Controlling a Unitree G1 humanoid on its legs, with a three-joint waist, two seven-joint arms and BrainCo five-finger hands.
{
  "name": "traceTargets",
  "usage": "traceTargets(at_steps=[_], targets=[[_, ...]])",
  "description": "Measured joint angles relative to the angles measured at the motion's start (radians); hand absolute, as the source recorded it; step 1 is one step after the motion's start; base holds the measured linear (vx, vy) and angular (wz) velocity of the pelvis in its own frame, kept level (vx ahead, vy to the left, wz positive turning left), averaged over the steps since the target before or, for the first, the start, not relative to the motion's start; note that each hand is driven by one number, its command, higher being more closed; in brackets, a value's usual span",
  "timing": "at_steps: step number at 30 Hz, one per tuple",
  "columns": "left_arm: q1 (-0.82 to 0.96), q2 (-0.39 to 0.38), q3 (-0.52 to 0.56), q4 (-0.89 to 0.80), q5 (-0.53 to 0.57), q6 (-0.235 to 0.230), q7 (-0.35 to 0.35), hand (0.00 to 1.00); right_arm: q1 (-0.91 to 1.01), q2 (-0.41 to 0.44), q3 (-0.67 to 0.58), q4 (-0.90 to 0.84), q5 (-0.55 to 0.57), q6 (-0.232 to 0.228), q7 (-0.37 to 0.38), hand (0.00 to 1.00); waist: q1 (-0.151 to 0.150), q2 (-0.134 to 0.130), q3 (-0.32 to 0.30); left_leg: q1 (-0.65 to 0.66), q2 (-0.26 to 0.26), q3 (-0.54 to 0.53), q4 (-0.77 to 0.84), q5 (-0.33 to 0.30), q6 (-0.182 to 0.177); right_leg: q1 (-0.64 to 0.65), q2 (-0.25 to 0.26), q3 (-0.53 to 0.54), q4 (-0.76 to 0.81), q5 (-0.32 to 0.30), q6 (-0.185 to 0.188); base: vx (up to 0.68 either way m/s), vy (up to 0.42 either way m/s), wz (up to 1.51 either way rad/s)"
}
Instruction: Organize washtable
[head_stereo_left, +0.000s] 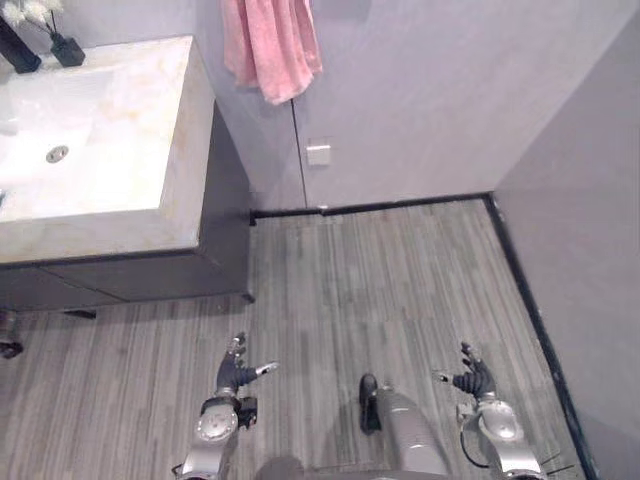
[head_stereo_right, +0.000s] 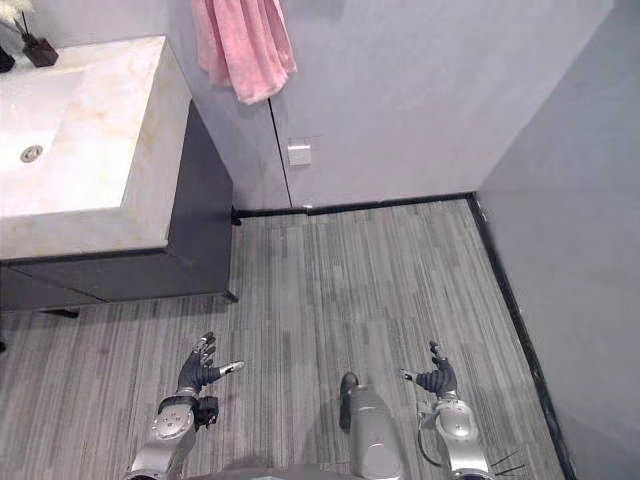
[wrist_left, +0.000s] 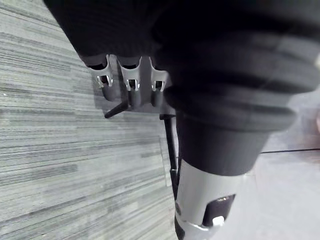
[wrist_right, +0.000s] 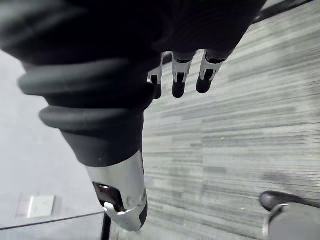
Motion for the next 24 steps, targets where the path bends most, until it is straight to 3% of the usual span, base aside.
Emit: traceTargets(at_steps=[3,4,6,7,8,9,10,11,13,16,18,21,22,24], targets=[[0.004,-0.005,0.001,-0.002,-0.002,-0.001,0.0,0.0,-0.009,0.001,0.004,0.0,0.002,-0.014,-0.002,0.0,0.035,-0.013,0.006,-0.135,0.0,0.054,-0.017,-0.051,0.035,0.141,-0.003,0.027,-0.122,-0.004,-0.003,0.45,-0.061,-0.24],[0.001,-0.007,0.007,-0.001,-0.007,0.0,0.0,0.0,-0.025,0.005,-0.004,0.006,0.005,-0.012,-0.002,0.0,0.043,-0.008,0.014,-0.213,-0.029,0.053,-0.151,-0.078,0.045,0.181,-0.013,0.042,-0.16,-0.005,-0.001,0.29,0.041,-0.22],[0.003,-0.014,0.007,-0.001,-0.008,0.001,0.0,0.0,-0.029,0.017,-0.029,0.006,0.005,-0.012,-0.003,0.0,0.05,-0.013,0.019,-0.243,-0.079,0.047,-0.382,-0.068,0.033,0.219,-0.041,0.05,-0.184,-0.021,0.025,0.4,0.104,-0.19],[0.01,-0.029,0.006,0.0,-0.008,0.001,0.001,0.0,-0.018,0.01,-0.038,0.009,0.005,-0.011,-0.005,0.0,0.049,-0.001,0.014,-0.241,-0.105,0.039,-0.588,-0.008,0.001,0.248,-0.047,0.048,-0.198,-0.041,0.05,0.36,0.152,-0.08],[0.015,-0.037,0.006,0.0,-0.008,0.001,0.001,0.0,-0.011,0.002,-0.038,0.011,0.004,-0.011,-0.006,0.0,0.05,0.015,0.009,-0.242,-0.108,0.033,-0.678,0.041,0.004,0.26,-0.04,0.05,-0.199,-0.057,0.061,0.4,0.226,-0.21],[0.03,-0.043,0.007,0.005,-0.007,0.002,0.002,0.0,-0.003,-0.004,-0.034,0.024,0.001,-0.005,-0.008,0.0,0.054,0.032,0.002,-0.238,-0.105,0.011,-0.699,0.176,0.045,0.285,-0.033,0.068,-0.182,-0.1,0.085,0.33,0.192,-0.21],[0.039,-0.031,0.008,0.012,-0.007,0.003,0.002,0.0,-0.001,0.013,-0.032,0.032,-0.003,0.006,-0.007,0.0,0.053,0.009,-0.011,-0.233,-0.133,0.018,-0.671,0.15,0.082,0.289,-0.063,0.071,-0.151,-0.131,0.103,0.54,0.219,-0.11],[0.037,-0.025,0.008,0.013,-0.007,0.002,0.002,0.0,0.009,0.025,-0.033,0.031,-0.007,0.006,-0.008,0.0,0.05,-0.032,-0.024,-0.235,-0.174,0.03,-0.658,0.104,0.101,0.274,-0.11,0.071,-0.102,-0.168,0.12,0.35,0.103,0.08],[0.021,-0.034,0.005,0.037,-0.007,0.003,0.001,0.0,0.009,0.024,-0.035,0.05,-0.012,0.009,-0.007,0.0,0.052,-0.039,-0.026,-0.222,-0.197,0.041,-0.644,0.059,0.123,0.208,-0.142,0.092,0.073,-0.177,0.129,0.43,0.177,0.02],[0.025,-0.022,0.006,0.043,-0.008,0.005,0.002,0.0,0.018,0.047,-0.029,0.054,-0.025,0.015,-0.005,0.0,0.047,-0.052,-0.023,-0.078,-0.242,0.049,-0.701,0.009,0.15,0.047,-0.2,0.132,0.532,-0.133,0.2,0.49,0.199,-0.02],[0.038,-0.017,-0.009,0.043,-0.009,0.005,0.0,0.0,0.021,0.051,0.001,0.054,-0.034,0.017,-0.003,0.0,0.044,-0.046,-0.025,0.014,-0.243,0.048,-0.735,-0.008,0.161,-0.011,-0.194,0.115,0.63,-0.17,0.155,0.42,0.108,0.06],[0.019,-0.017,-0.006,0.048,-0.021,0.004,0.003,0.0,0.009,0.051,0.026,0.053,-0.035,0.016,-0.002,0.0,0.03,-0.042,-0.026,0.104,-0.23,0.031,-0.796,-0.009,0.162,-0.121,-0.157,0.046,0.48,-0.206,0.126,0.39,0.005,0.23],[0.01,-0.017,0.001,0.061,-0.025,0.004,0.004,0.0,-0.003,0.05,0.025,0.054,-0.035,0.016,-0.003,0.0,0.019,-0.034,-0.022,0.119,-0.216,0.016,-0.803,-0.009,0.161,-0.149,-0.129,0.038,0.35,-0.197,0.126,0.28,-0.045,0.37],[0.0,-0.009,0.0,0.07,-0.027,0.003,0.006,0.0,0.0,0.051,0.024,0.054,-0.034,0.016,-0.003,0.0,0.019,-0.039,-0.024,0.155,-0.205,-0.002,-0.817,-0.031,0.124,-0.142,-0.09,0.052,0.095,-0.09,0.121,0.36,-0.085,0.41]])
